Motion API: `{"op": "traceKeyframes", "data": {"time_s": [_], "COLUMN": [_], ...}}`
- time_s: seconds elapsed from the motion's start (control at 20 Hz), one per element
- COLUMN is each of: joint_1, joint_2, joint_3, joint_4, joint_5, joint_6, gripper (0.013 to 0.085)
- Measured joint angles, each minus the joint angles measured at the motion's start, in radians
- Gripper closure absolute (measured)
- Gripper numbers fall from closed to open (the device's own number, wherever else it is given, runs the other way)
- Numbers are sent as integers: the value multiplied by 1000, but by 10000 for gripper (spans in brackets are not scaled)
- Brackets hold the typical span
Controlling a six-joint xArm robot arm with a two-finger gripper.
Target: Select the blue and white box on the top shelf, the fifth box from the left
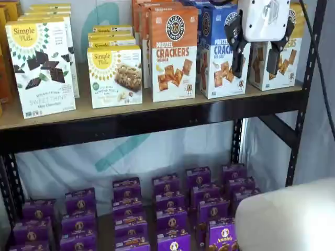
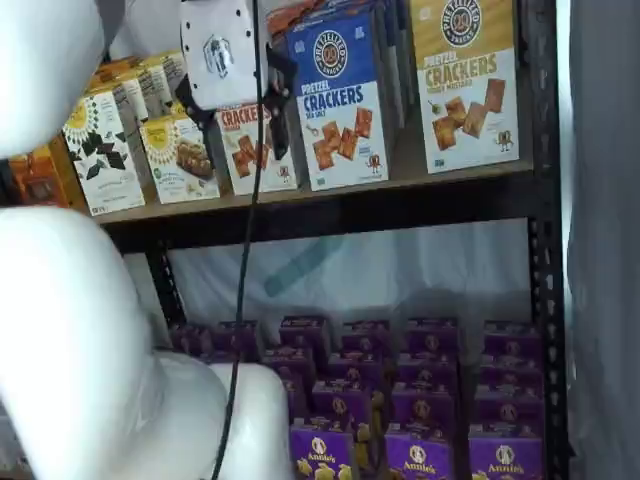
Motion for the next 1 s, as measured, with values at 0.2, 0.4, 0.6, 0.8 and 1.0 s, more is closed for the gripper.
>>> {"op": "traceKeyframes", "data": {"time_s": [0.2, 0.4, 0.6, 0.8, 1.0], "joint_1": [8, -2, -14, -18, -34], "joint_2": [-3, -1, 6, 32, 83], "joint_3": [4, 11, 14, -8, -66], "joint_4": [-11, -14, -26, -42, -49], "joint_5": [-9, -23, -69, -114, -146], "joint_6": [4, -8, -25, -33, -50], "gripper": [130, 130, 130, 130, 130]}}
